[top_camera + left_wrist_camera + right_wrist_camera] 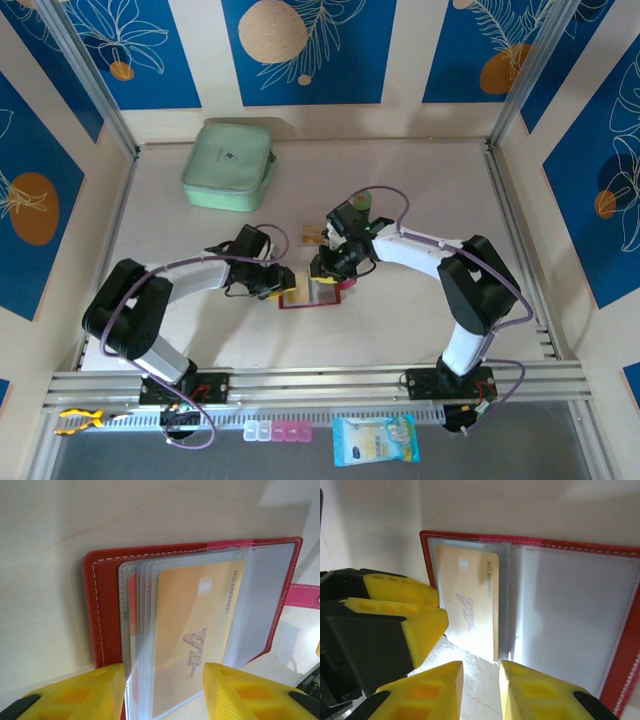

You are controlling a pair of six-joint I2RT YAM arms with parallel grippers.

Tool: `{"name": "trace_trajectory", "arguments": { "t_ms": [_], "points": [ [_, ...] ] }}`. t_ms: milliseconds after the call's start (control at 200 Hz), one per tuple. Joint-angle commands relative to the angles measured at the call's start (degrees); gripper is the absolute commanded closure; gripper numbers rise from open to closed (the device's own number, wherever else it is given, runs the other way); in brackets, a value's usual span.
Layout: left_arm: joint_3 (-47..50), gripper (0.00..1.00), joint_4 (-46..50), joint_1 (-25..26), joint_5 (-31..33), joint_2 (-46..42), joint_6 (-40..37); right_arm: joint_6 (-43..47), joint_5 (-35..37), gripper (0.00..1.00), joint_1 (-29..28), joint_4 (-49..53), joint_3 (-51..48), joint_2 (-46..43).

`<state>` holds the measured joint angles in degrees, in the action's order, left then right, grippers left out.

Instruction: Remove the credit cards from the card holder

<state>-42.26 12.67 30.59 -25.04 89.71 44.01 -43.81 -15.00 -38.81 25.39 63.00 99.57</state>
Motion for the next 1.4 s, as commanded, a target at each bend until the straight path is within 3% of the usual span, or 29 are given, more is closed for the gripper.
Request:
{"name": "trace_trajectory", "arguments": {
  "t_ms": [0, 615, 1195, 1396],
  "points": [
    [0.8, 0.54, 1.0, -0.3, -0.1, -1.4, 0.2, -1.5, -2.9, 0.73, -0.5, -1.9, 0.3, 1.0],
    [-2.8, 0.72, 5.0, -0.3, 3.0, 1.0, -2.4, -2.1, -5.2, 0.74, -1.4, -4.7, 0.1, 3.9],
    [-3.4, 0.75, 7.6, -0.4, 4.8, 2.4, -3.5, -2.0, -7.3, 0.74, -1.4, -6.9, 0.9, 7.9],
    [-3.5, 0.75, 7.8, -0.4, 4.7, 2.4, -3.5, -2.1, -7.7, 0.79, -1.5, -7.7, 0.7, 8.7]
  ]
}}
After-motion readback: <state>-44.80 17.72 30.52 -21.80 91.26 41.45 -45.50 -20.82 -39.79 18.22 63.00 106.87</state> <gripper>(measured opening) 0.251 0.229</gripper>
